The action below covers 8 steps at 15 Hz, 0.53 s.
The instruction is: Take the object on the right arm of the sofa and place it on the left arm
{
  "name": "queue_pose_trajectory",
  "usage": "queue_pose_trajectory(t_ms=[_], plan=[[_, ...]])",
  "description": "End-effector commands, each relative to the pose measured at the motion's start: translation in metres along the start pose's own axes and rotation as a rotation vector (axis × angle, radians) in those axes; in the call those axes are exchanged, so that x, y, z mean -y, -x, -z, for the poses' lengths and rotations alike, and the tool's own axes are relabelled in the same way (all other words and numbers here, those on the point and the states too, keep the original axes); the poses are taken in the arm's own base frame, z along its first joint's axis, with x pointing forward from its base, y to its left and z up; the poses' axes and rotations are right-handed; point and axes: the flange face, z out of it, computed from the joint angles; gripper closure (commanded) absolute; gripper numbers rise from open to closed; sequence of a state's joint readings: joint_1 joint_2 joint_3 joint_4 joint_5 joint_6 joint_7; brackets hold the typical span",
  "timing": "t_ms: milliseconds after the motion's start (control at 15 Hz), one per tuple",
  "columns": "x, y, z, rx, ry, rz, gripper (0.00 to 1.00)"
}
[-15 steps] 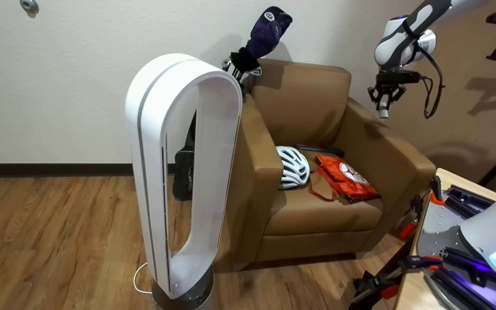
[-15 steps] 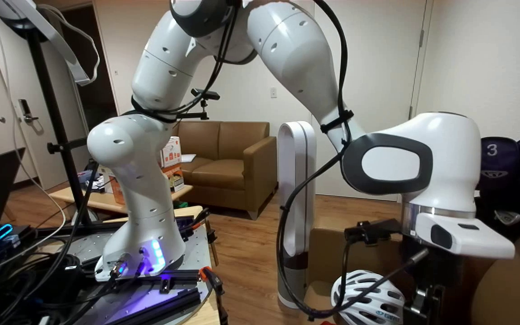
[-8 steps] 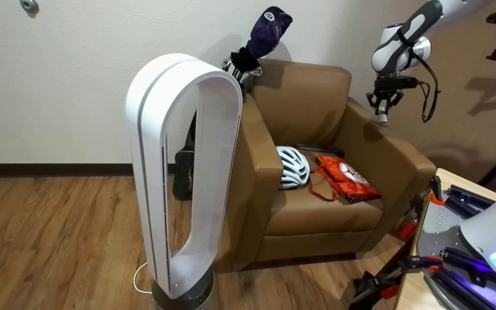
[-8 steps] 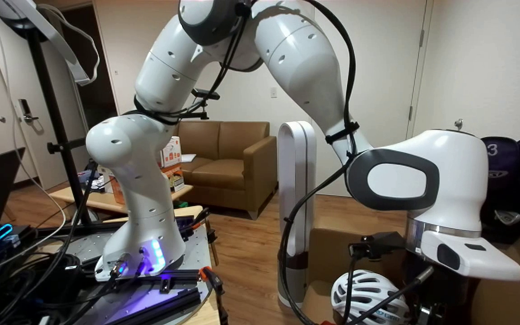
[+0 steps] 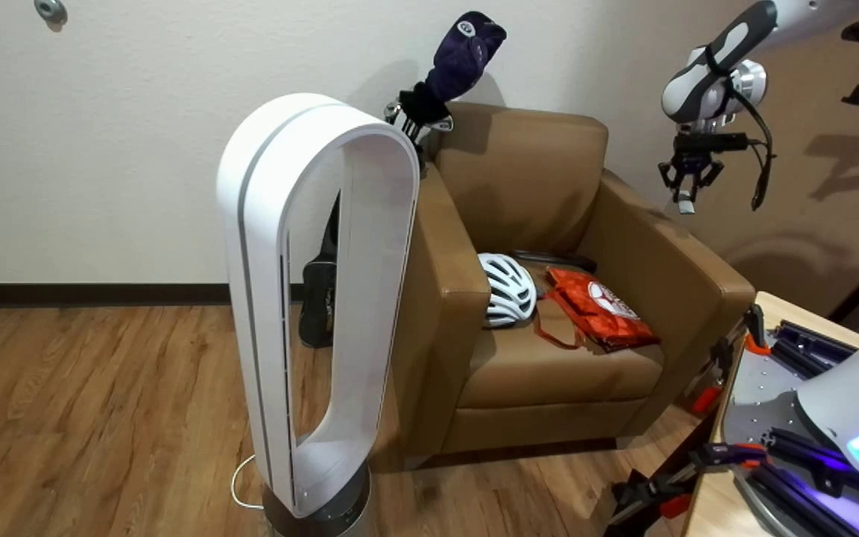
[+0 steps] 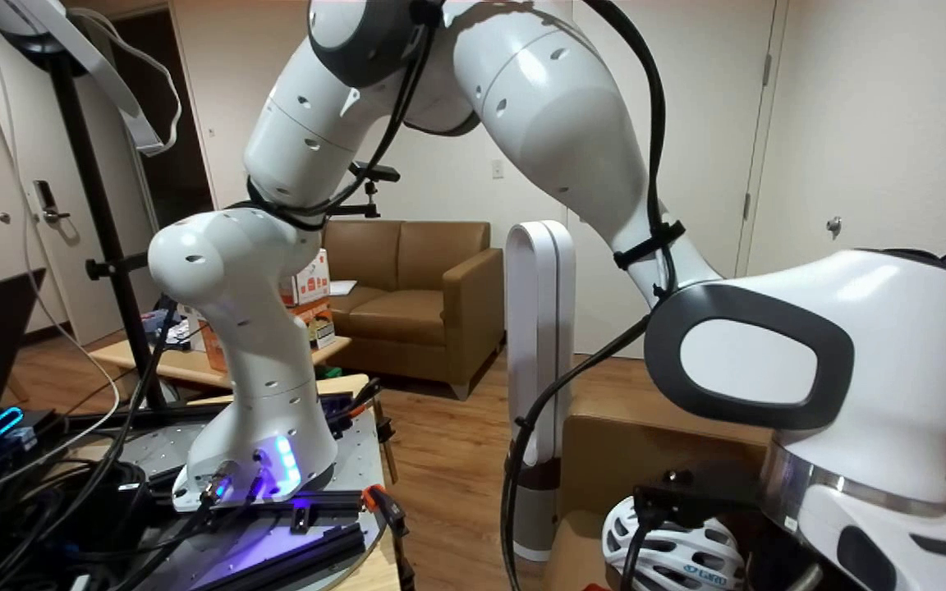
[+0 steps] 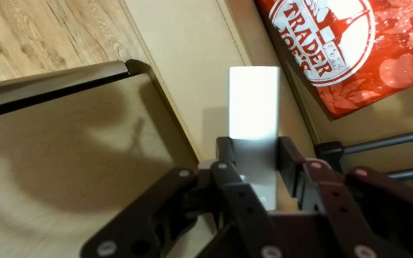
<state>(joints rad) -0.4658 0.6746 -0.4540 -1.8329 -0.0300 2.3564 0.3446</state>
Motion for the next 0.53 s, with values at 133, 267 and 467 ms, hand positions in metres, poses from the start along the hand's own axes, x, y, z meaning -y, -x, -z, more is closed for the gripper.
queue_pose_trajectory(t_ms=[133,267,467], plan=[[-0.021,-0.03,-0.039,0.071,-0.027,0.008,0.86],[-0.024,-0.023,-0.035,0.058,-0.01,-0.01,0.64],[-0.021,-0.028,-0.048,0.061,0.0,-0.006,0.64]])
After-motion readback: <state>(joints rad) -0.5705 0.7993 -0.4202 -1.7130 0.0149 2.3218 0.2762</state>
